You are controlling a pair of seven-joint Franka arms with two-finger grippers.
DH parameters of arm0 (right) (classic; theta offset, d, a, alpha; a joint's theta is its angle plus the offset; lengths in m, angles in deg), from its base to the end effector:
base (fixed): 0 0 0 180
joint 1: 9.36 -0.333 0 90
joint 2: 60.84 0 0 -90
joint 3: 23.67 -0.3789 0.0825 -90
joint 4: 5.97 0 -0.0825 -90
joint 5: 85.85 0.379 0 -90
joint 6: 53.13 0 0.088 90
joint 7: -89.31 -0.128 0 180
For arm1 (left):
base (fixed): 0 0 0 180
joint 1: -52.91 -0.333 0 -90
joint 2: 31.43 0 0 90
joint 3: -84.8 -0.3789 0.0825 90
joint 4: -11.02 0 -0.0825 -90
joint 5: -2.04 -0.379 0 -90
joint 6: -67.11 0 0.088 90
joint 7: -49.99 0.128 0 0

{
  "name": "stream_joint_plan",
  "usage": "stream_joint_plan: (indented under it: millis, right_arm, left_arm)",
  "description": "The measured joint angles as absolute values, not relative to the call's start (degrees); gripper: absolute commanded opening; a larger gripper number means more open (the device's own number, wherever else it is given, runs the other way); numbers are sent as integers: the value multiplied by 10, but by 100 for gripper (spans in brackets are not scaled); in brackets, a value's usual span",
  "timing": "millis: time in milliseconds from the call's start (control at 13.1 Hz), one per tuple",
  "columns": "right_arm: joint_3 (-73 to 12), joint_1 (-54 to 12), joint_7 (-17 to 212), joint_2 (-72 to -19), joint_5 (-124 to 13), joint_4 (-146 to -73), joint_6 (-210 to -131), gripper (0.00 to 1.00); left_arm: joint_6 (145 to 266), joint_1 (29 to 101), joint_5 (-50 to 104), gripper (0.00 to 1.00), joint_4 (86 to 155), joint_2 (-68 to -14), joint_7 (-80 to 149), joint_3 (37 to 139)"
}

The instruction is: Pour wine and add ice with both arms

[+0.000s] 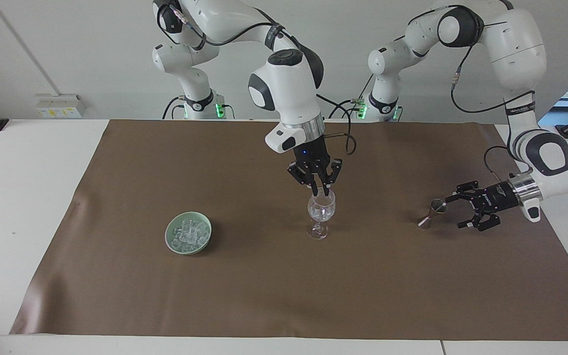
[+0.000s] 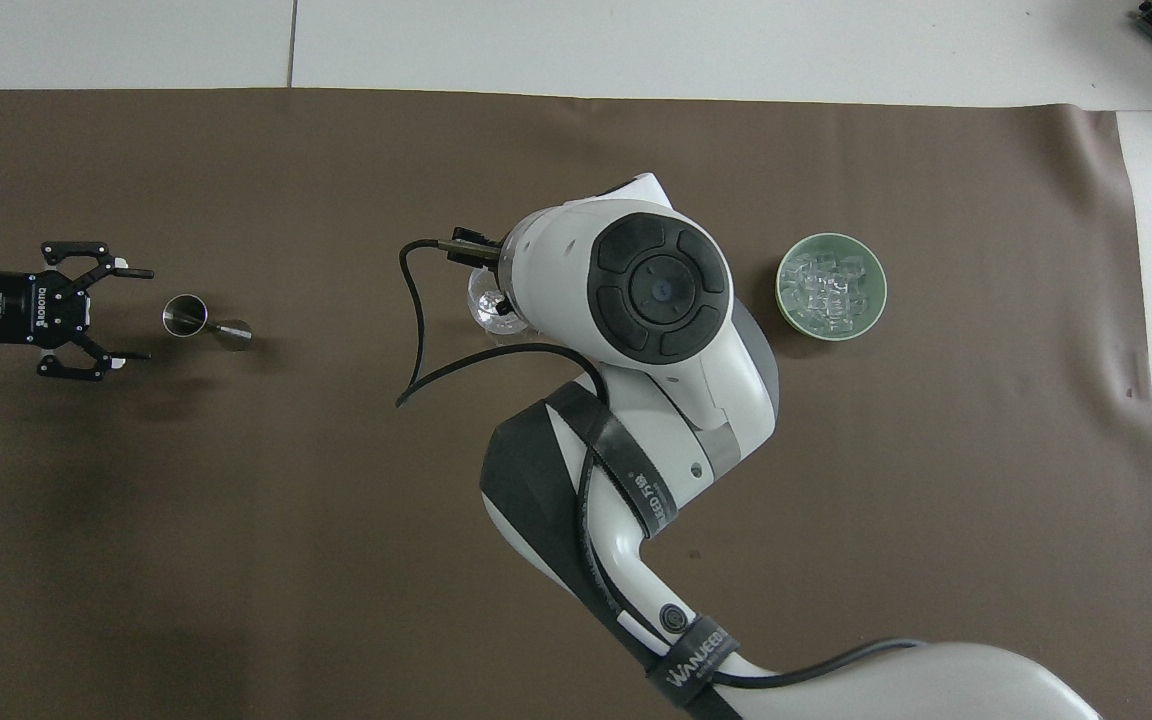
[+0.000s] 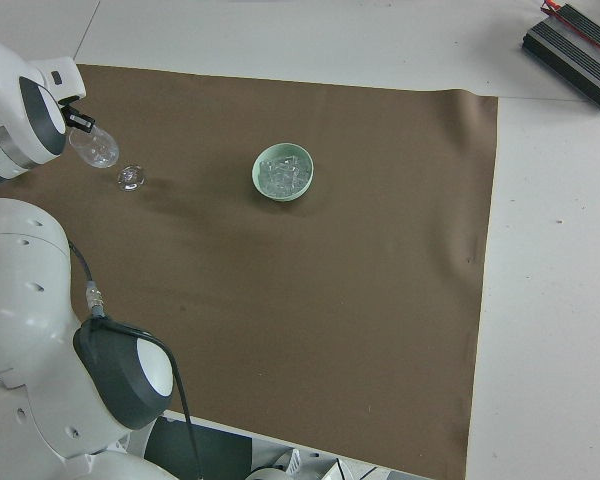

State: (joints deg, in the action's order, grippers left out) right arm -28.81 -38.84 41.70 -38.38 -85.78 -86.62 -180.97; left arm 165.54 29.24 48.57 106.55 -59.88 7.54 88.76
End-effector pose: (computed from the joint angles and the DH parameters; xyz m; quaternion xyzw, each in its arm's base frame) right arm 0.6179 0.4108 0.5675 -0.9694 0.1177 -0.1510 0.1537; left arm 0.6452 0.1503 0.3628 0.6878 0.5816 -0.2751 0.3362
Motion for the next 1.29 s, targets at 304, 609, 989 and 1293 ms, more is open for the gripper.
stream_joint_plan:
  millis: [304, 609, 989, 1293]
  right_arm:
    - [-287, -326, 548, -446, -847, -853, -1701, 38]
    - [-286, -246, 715, -519, -830, -854, -1527, 44]
    - [-285, -177, 842, -603, -828, -923, -1409, 50]
    - [-285, -148, 865, -640, -829, -994, -1408, 52]
  left_arm:
    - [1653, 294, 401, 100, 1016, -577, 114, 894]
    - [1652, 304, 340, 100, 996, -553, 183, 898]
    - [1652, 330, 277, 100, 994, -502, 237, 900]
    - [1652, 351, 238, 100, 992, -460, 253, 900]
